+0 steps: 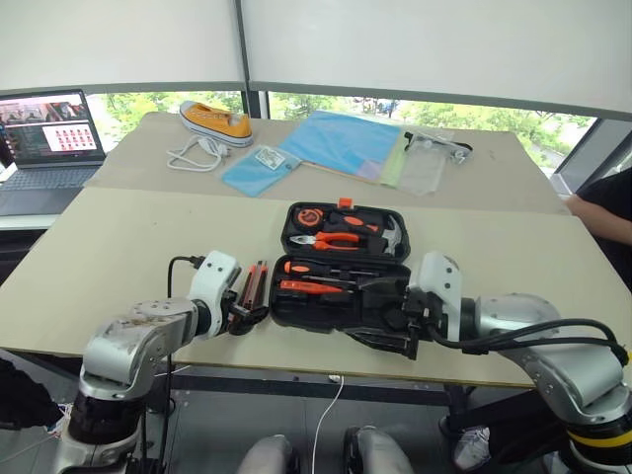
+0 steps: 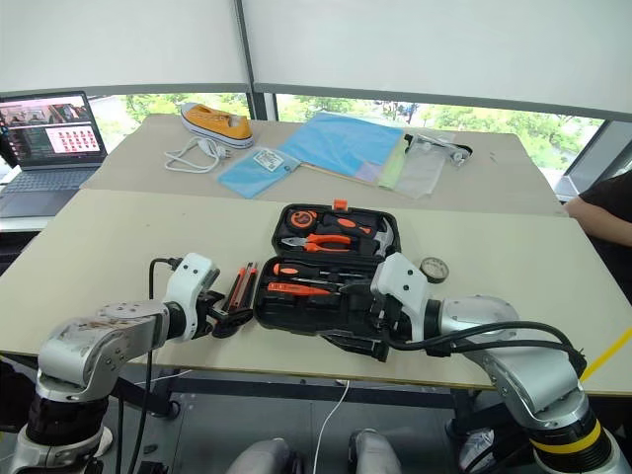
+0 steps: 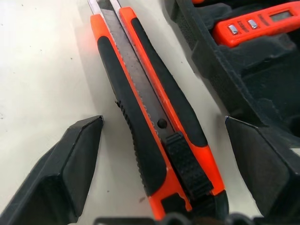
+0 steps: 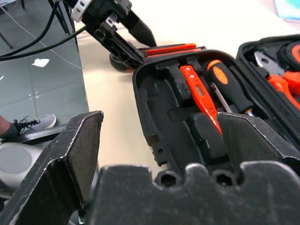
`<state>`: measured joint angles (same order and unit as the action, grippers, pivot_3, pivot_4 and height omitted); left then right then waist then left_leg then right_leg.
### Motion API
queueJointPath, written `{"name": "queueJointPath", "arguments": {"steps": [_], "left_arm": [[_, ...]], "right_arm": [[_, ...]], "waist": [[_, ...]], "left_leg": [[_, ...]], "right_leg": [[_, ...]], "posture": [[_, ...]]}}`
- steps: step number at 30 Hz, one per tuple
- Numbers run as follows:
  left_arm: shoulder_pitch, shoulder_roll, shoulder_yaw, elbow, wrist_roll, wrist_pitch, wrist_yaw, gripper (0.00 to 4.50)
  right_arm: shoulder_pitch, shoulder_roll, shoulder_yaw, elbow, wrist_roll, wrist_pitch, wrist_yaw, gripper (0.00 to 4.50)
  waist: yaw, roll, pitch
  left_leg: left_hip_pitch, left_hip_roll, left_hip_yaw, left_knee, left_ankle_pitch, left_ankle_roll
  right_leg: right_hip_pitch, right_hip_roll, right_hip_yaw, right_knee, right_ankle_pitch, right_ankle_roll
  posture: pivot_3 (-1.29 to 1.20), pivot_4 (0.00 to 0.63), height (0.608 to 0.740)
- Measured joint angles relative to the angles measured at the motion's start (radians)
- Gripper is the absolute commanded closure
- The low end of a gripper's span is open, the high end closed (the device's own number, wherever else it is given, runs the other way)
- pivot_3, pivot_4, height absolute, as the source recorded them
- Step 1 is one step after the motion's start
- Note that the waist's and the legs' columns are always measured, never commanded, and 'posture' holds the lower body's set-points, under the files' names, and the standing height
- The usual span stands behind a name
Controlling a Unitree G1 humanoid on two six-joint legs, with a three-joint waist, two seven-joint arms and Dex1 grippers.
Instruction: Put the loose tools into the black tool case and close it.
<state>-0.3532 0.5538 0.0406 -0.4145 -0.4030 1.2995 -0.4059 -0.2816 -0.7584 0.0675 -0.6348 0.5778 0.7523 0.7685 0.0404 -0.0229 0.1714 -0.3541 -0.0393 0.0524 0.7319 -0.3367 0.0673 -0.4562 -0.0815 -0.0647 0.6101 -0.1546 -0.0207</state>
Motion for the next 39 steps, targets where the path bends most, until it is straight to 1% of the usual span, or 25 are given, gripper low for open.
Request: {"name": "queueJointPath", "arguments": {"steps": [2, 4, 6, 8, 9, 10, 11, 12, 13, 14, 15, 18, 20, 24, 28, 32, 37, 39], "left_arm": [[0.000, 0.019, -0.006, 0.023, 0.011, -0.023, -0.001, 2.19], [-0.004, 0.040, -0.004, 0.053, 0.012, -0.048, -0.016, 2.71], [-0.027, 0.079, -0.002, 0.130, 0.011, -0.109, -0.060, 2.72], [-0.047, 0.146, 0.023, 0.252, 0.025, -0.209, -0.113, 2.72], [-0.064, 0.185, 0.025, 0.311, 0.034, -0.280, -0.168, 2.72], [-0.091, 0.234, 0.019, 0.367, 0.041, -0.377, -0.255, 2.72], [-0.107, 0.257, 0.014, 0.387, 0.042, -0.422, -0.309, 2.72], [-0.135, 0.294, 0.000, 0.413, 0.047, -0.504, -0.399, 2.72], [-0.186, 0.333, -0.031, 0.447, 0.050, -0.606, -0.534, 2.72], [-0.217, 0.347, -0.050, 0.457, 0.048, -0.654, -0.608, 2.72], [-0.295, 0.350, -0.096, 0.480, 0.048, -0.739, -0.742, 2.72], [-0.397, 0.318, -0.181, 0.526, 0.059, -0.837, -0.909, 2.72], [-0.453, 0.265, -0.274, 0.578, 0.085, -0.908, -1.041, 2.72], [-0.502, 0.189, -0.398, 0.637, 0.125, -0.983, -1.170, 2.72], [-0.560, 0.128, -0.501, 0.701, 0.168, -1.079, -1.200, 2.72], [-0.585, 0.066, -0.543, 0.817, 0.244, -1.149, -1.204, 2.72], [-0.622, 0.030, -0.579, 0.901, 0.284, -1.161, -1.201, 2.72], [-0.637, 0.010, -0.577, 0.928, 0.303, -1.147, -1.196, 1.72]], "right_arm": [[0.012, 0.000, -0.009, -0.006, 0.006, 0.004, -0.011, 0.00], [0.023, 0.000, -0.017, -0.007, 0.015, 0.009, -0.016, 0.00], [0.030, 0.000, -0.030, -0.014, 0.023, 0.015, -0.022, 0.00], [0.036, -0.002, -0.049, -0.030, 0.035, 0.021, -0.028, 0.00], [0.046, -0.007, -0.060, -0.039, 0.043, 0.029, -0.028, 0.00], [0.055, -0.015, -0.067, -0.044, 0.060, 0.043, -0.027, 0.00], [0.058, -0.016, -0.069, -0.045, 0.066, 0.047, -0.025, 0.00], [0.061, -0.018, -0.072, -0.047, 0.073, 0.052, -0.023, 0.00], [0.065, -0.026, -0.076, -0.052, 0.073, 0.053, -0.021, 0.00], [0.065, -0.031, -0.076, -0.053, 0.072, 0.053, -0.021, 0.00], [0.066, -0.036, -0.078, -0.055, 0.070, 0.053, -0.023, 0.00], [0.070, -0.038, -0.078, -0.057, 0.065, 0.052, -0.027, 0.00], [0.075, -0.038, -0.081, -0.060, 0.062, 0.052, -0.035, 0.00], [0.103, -0.038, -0.088, -0.074, 0.063, 0.053, -0.056, 0.00], [0.135, -0.040, -0.108, -0.107, 0.065, 0.056, -0.083, 0.00], [0.175, -0.051, -0.138, -0.132, 0.071, 0.065, -0.103, 0.00], [0.225, -0.053, -0.169, -0.163, 0.073, 0.072, -0.134, 0.00], [0.227, -0.052, -0.170, -0.170, 0.073, 0.075, -0.142, 0.00]], "waist": [[-0.002, 0.000, 0.000], [-0.003, 0.000, 0.000], [-0.003, 0.000, 0.000], [-0.008, -0.001, 0.000], [-0.009, -0.001, 0.001], [-0.008, -0.002, 0.001], [-0.007, -0.002, 0.001], [-0.004, -0.002, 0.001], [0.002, -0.002, 0.001], [0.004, -0.002, 0.001], [0.009, -0.002, 0.001], [0.005, -0.002, 0.001], [-0.002, -0.002, 0.001], [-0.013, -0.002, 0.001], [-0.016, -0.002, 0.001], [-0.017, -0.002, 0.001], [-0.015, -0.002, 0.001], [-0.013, -0.002, 0.001]], "left_leg": [[0.000, 0.000, 0.000, 0.000, 0.001, -0.001], [0.001, 0.001, 0.000, -0.001, 0.001, -0.002], [0.000, 0.002, 0.000, -0.001, 0.002, -0.004], [0.000, 0.004, 0.000, -0.001, 0.003, -0.005], [-0.001, 0.004, 0.000, -0.002, 0.003, -0.005], [-0.001, 0.005, 0.000, -0.002, 0.003, -0.005], [-0.002, 0.005, 0.000, -0.002, 0.004, -0.004], [-0.003, 0.005, 0.000, -0.002, 0.006, 0.000], [-0.004, 0.004, 0.000, -0.002, 0.005, 0.001], [-0.006, 0.003, 0.000, -0.002, 0.005, 0.002], [-0.007, 0.002, 0.000, -0.002, 0.005, 0.003], [-0.008, 0.000, 0.000, -0.002, 0.005, 0.007], [-0.010, 0.000, 0.000, -0.002, 0.005, 0.009], [-0.015, 0.001, 0.000, -0.002, 0.005, 0.009], [-0.014, 0.002, 0.000, -0.002, 0.005, 0.009], [-0.015, 0.003, 0.000, -0.001, 0.005, 0.010], [-0.015, 0.003, 0.000, 0.001, 0.004, 0.013], [-0.015, 0.003, 0.000, 0.003, 0.002, 0.016]], "right_leg": [[0.000, 0.000, 0.001, 0.000, -0.001, 0.001], [0.000, 0.000, 0.000, 0.000, -0.001, 0.002], [-0.001, 0.000, 0.000, 0.001, -0.001, 0.001], [-0.003, 0.003, 0.000, 0.001, -0.001, 0.001], [-0.003, 0.003, -0.001, 0.001, -0.002, 0.000], [-0.003, 0.004, -0.002, 0.001, -0.002, -0.001], [-0.004, 0.003, -0.002, 0.001, -0.002, -0.003], [-0.005, 0.003, -0.003, 0.000, -0.002, -0.005], [-0.005, 0.002, -0.003, 0.000, 0.000, -0.011], [-0.006, 0.001, -0.004, 0.000, 0.001, -0.012], [-0.006, -0.001, -0.005, -0.001, 0.001, -0.012], [-0.006, -0.002, -0.006, -0.003, 0.002, -0.009], [-0.006, 0.001, -0.007, -0.003, 0.002, -0.008], [-0.008, 0.005, -0.009, -0.003, 0.002, -0.008], [-0.009, 0.004, -0.007, -0.004, 0.002, -0.008], [-0.008, 0.004, -0.006, -0.009, 0.001, -0.006], [-0.008, 0.004, -0.005, -0.008, 0.000, -0.005], [-0.008, 0.004, -0.005, -0.007, 0.001, -0.004]], "posture": [[0.00, 0.150, 0.718], [0.00, 0.150, 0.718], [0.00, 0.150, 0.718], [0.00, 0.150, 0.718], [0.00, 0.150, 0.718], [0.00, 0.150, 0.718], [0.00, 0.150, 0.718], [0.00, 0.150, 0.718], [0.00, 0.150, 0.718], [0.00, 0.150, 0.718], [0.00, 0.150, 0.718], [0.00, 0.150, 0.718], [0.00, 0.150, 0.718], [0.00, 0.150, 0.718], [0.00, 0.150, 0.718], [0.00, 0.150, 0.718], [0.00, 0.150, 0.718], [0.00, 0.150, 0.718]]}}
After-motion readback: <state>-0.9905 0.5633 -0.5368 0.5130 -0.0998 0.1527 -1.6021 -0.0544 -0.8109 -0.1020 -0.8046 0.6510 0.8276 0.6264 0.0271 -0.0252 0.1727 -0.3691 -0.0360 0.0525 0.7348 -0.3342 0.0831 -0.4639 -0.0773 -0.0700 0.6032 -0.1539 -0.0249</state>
